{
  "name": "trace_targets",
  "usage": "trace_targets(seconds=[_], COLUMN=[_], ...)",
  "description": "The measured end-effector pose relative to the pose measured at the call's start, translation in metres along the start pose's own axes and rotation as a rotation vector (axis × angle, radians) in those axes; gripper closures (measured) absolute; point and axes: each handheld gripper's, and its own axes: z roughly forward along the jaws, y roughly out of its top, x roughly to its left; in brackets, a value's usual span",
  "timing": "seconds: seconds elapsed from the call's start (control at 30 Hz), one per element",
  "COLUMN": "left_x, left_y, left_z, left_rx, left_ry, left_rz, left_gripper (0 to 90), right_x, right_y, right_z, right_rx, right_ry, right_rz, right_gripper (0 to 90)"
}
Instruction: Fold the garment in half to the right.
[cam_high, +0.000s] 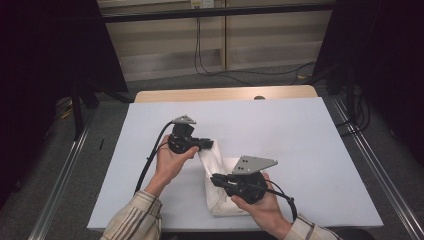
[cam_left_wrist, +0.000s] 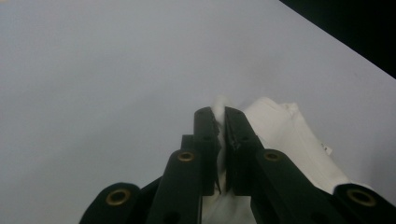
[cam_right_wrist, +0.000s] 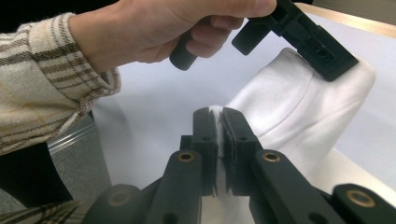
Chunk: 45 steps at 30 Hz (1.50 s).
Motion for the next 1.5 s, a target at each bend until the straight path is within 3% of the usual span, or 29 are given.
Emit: trace_targets(seconds=[0.5, 1.03, 1.5], left_x=[-0.007, -0.004, -0.009], left_y=[0.003, -0.001, -0.002], left_z=[0.012, 0.031, 0.041], left_rx=[0.026, 0.041, 0.069], left_ry=[0.004, -0.029, -0.033], left_rz=[0.010, 0.000, 0.021], left_gripper=[84.7, 84.7, 84.6], right_x=[-0.003, -0.011, -0.015], right_y=[-0.009, -0.021, -0.031], right_z=[-0.006, -0.011, -0.018], right_rx=[0.014, 0.024, 0.041], right_ry=[-0.012, -0.043, -0.055], right_rz=[0.015, 0.039, 0.045], right_gripper=[84.6, 84.5, 84.4])
